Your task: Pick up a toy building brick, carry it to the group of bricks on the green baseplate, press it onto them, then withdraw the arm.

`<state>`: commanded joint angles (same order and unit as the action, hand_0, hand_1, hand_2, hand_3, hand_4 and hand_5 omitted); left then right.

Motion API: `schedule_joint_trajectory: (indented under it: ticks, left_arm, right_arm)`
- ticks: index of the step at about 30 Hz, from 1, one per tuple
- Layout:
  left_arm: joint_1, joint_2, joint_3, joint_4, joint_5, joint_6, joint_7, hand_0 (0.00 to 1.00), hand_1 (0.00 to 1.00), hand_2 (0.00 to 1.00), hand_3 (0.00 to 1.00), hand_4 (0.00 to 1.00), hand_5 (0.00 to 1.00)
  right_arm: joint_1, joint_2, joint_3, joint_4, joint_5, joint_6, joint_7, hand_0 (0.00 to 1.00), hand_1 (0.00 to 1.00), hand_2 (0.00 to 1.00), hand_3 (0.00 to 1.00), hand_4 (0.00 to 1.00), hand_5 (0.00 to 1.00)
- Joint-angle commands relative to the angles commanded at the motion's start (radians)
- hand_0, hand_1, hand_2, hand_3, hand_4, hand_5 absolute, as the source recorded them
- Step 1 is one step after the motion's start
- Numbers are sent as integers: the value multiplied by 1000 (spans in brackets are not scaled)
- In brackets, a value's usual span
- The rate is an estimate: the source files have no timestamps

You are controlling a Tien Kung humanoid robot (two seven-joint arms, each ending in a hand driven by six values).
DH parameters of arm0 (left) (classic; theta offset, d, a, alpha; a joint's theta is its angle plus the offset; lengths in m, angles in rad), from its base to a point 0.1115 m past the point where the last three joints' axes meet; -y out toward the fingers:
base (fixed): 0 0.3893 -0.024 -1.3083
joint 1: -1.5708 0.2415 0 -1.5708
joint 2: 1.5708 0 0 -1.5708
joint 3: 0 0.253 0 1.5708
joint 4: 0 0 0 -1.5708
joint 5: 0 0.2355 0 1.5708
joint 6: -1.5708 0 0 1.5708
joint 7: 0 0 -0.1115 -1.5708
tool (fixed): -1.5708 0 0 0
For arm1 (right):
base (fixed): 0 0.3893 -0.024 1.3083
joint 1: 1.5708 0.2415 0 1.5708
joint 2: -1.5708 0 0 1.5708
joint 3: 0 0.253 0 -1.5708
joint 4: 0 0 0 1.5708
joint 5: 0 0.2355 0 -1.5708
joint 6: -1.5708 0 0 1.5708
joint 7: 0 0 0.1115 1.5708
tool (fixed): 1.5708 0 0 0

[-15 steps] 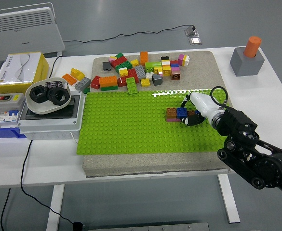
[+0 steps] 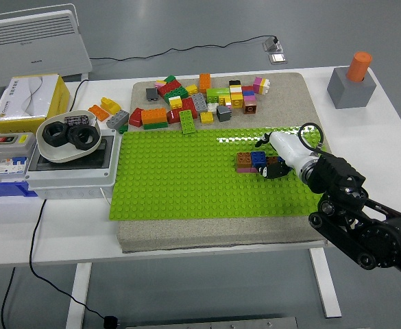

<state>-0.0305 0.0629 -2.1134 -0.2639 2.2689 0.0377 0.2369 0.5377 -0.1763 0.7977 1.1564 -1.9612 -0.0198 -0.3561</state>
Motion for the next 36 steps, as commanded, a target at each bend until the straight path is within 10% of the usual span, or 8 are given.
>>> schedule_joint_trajectory:
  ticks: [16,18,28,29,34,36]
  left_arm:
    - [3,1,-12,1,0,-11,-10,771,710,615,462,639,313]
    - [3,1,-12,1,0,-10,-10,771,711,615,462,639,313]
    - [4,-1,-12,2,0,-6,-10,771,712,615,462,639,314]
    - [4,-1,-12,2,0,-5,-10,772,712,615,462,639,313]
    - [4,-2,-11,1,0,-2,-12,772,712,615,462,639,313]
    - [3,-2,-10,1,0,-1,-13,771,712,616,462,638,313]
  right_arm:
    - [-30,-34,34,92,-32,62,-23,845,840,842,746,743,150]
    - [-41,-43,44,116,-52,64,-25,865,870,896,916,865,214]
    - [-144,-91,60,238,-200,-92,64,878,902,922,976,991,339]
    - [-156,-91,62,243,-204,-112,78,878,909,912,637,998,470]
    - [-202,-55,78,222,-232,-226,128,878,909,912,637,998,470]
    - [-206,-39,83,198,-244,-254,126,875,900,881,485,998,566]
